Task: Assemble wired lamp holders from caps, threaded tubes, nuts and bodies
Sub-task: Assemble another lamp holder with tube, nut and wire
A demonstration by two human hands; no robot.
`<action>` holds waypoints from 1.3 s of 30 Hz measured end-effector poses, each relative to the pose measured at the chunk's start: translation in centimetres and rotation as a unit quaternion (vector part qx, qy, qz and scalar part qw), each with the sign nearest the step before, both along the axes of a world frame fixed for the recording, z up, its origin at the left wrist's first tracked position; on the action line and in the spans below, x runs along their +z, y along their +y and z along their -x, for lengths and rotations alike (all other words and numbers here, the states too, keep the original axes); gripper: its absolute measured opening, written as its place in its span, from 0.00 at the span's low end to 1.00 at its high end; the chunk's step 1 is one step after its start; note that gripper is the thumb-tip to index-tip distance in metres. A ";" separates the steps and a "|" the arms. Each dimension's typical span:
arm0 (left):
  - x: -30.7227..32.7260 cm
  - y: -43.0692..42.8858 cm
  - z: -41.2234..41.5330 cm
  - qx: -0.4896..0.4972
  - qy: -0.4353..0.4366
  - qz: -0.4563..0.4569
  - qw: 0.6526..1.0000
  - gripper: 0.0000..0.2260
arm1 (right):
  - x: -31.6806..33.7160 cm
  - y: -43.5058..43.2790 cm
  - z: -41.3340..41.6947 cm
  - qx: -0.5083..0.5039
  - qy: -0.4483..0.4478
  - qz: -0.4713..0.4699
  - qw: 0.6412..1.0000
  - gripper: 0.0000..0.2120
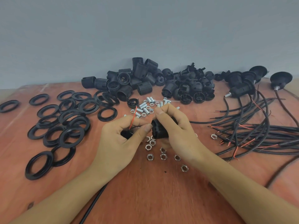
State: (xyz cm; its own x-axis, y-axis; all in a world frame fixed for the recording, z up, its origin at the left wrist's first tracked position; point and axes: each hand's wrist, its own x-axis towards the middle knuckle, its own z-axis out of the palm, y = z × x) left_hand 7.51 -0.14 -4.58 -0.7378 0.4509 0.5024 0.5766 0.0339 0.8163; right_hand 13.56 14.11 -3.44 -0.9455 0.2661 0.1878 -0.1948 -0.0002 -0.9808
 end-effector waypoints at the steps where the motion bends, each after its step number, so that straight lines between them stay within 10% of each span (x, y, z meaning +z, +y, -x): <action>1: -0.1 0.0 0.0 -0.003 0.003 -0.001 1.000 0.02 | 0.0 0.1 0.0 -0.005 0.011 -0.017 1.000 0.14; 7: -1.2 1.3 1.3 0.029 -0.100 0.028 0.994 0.14 | 0.2 0.3 0.4 -0.020 0.033 -0.058 0.998 0.14; 39: -0.2 0.3 0.4 -0.018 -0.077 -0.032 0.996 0.03 | -0.4 0.1 0.4 -0.043 0.066 -0.018 0.997 0.07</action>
